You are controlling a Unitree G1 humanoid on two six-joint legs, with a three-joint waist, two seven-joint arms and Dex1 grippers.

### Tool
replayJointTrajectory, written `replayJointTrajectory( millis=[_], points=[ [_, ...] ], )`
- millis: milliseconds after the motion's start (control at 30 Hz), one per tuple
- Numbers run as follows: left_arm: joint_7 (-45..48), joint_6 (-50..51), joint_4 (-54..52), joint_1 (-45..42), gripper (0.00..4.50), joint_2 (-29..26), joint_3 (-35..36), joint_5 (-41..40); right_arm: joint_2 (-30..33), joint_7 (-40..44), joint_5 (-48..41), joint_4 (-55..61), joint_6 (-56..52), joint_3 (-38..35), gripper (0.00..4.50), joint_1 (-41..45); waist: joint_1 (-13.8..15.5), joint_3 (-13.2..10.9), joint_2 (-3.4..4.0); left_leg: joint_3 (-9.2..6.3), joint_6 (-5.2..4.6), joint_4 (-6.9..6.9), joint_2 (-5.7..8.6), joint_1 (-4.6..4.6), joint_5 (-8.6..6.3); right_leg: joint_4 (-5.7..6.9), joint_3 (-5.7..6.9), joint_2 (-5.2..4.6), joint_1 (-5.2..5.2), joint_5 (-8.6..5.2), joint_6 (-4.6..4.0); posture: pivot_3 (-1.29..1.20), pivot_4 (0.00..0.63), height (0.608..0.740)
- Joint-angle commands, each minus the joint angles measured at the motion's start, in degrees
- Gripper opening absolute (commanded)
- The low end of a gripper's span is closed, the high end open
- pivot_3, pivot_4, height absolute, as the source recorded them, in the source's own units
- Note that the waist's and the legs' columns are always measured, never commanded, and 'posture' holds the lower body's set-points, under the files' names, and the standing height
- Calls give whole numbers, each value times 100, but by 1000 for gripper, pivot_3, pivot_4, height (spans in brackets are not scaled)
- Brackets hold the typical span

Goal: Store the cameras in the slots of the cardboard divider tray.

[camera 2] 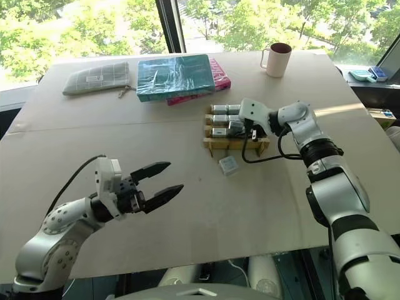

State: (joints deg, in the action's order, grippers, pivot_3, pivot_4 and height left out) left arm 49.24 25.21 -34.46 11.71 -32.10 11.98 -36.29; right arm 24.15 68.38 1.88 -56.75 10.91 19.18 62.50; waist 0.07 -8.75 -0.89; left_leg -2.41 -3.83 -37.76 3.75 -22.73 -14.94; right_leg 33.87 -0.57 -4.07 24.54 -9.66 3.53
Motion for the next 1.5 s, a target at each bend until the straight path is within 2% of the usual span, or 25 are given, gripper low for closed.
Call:
replayJointTrajectory(
  millis=[33,267,467,667,833,900,933,967,1000,1033,1500],
  points=[
    [-23,-172,-414,222,4179,-85,382,-261,-20,130,213,-413,421,-65,921,265,-38,1,1,0,2,2,0,1,1,2,0,0,0,0,0,0,150,740],
    [-9,-452,-409,411,4179,-137,492,-216,-124,301,417,-855,691,-70,921,442,-72,2,1,-2,8,5,1,9,4,8,3,2,-3,4,-5,0,150,740],
    [-48,-570,-386,415,4179,-168,414,-175,-287,90,630,-1212,712,-61,921,543,-95,6,0,1,11,16,1,18,5,8,-1,4,-3,4,-5,0,150,740],
    [-71,-598,-361,390,4179,-190,370,-164,-336,127,709,-1299,737,-136,921,581,-94,4,3,6,22,41,-1,64,12,6,-7,5,-34,4,-8,0,150,740],
    [-80,-596,-314,317,4179,-199,314,-144,-379,522,692,-1324,608,-192,921,610,-96,4,3,7,21,46,-1,81,12,5,-8,5,-51,4,-8,0,150,740],
    [-82,-594,-310,304,4179,-197,306,-140,-404,491,678,-1313,616,-251,1954,634,-104,4,3,7,21,46,-1,82,12,5,-9,6,-51,3,-9,0,150,740],
    [-82,-593,-311,303,4179,-195,304,-138,-414,450,677,-1309,632,-278,2325,644,-108,4,3,7,21,46,-2,82,12,5,-9,6,-51,3,-9,0,150,740],
    [-82,-589,-307,295,4179,-194,303,-137,-417,500,625,-1285,601,-333,2951,659,-109,4,3,7,22,46,-2,83,12,5,-9,6,-51,3,-9,0,150,740],
    [-83,-582,-302,283,4179,-193,302,-138,-412,538,560,-1236,575,-399,3216,670,-111,3,4,7,22,46,-2,83,12,5,-10,6,-51,3,-9,0,150,740],
    [-92,-576,-301,270,4179,-187,295,-138,-387,545,509,-1162,595,-455,3668,664,-111,2,5,7,22,46,-2,83,12,6,-11,6,-51,4,-9,0,150,740],
    [-42,-572,40,-224,4179,-186,14,-85,-214,818,171,-377,92,-781,3668,321,-107,-3,14,7,22,50,-2,81,12,3,-11,5,-49,4,-9,0,150,740]
  ],
)
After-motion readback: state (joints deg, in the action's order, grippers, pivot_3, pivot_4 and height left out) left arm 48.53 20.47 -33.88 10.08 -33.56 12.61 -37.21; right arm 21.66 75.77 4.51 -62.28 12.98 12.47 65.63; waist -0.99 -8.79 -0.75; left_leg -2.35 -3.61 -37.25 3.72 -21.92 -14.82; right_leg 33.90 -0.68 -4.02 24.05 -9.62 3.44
